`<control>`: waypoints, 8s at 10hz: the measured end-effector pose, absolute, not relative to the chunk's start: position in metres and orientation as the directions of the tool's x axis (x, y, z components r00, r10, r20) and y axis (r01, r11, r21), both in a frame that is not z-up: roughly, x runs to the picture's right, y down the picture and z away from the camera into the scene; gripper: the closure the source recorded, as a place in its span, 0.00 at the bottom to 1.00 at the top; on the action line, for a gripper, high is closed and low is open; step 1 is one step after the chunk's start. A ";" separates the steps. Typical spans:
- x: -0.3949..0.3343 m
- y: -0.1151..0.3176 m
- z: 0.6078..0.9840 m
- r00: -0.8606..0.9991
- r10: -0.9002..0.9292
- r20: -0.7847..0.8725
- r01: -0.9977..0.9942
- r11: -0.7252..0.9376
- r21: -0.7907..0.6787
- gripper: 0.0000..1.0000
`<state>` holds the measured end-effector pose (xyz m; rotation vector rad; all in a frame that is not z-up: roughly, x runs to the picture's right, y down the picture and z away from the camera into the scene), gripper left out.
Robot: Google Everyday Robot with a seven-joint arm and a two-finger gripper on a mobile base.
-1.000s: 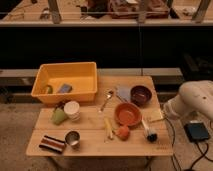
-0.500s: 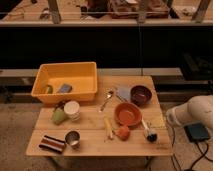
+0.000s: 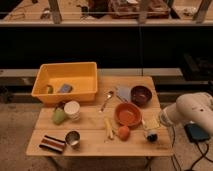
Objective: Wipe purple bowl with brush
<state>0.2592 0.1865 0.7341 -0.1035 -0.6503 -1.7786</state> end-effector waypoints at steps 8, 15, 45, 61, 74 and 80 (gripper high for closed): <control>0.249 0.223 0.791 -0.393 -0.800 0.452 0.902 -0.241 0.357 0.20; 0.251 0.218 0.809 -0.397 -0.794 0.461 0.902 -0.244 0.356 0.20; 0.295 0.019 0.742 -0.177 -0.904 0.390 0.928 -0.022 0.371 0.83; 0.197 -0.043 0.791 -0.048 -0.967 0.250 0.915 0.058 0.400 0.83; 0.182 0.002 0.855 0.022 -0.981 0.191 0.909 0.100 0.405 0.83; 0.212 -0.018 0.891 0.160 -0.965 0.210 0.926 0.220 0.306 0.83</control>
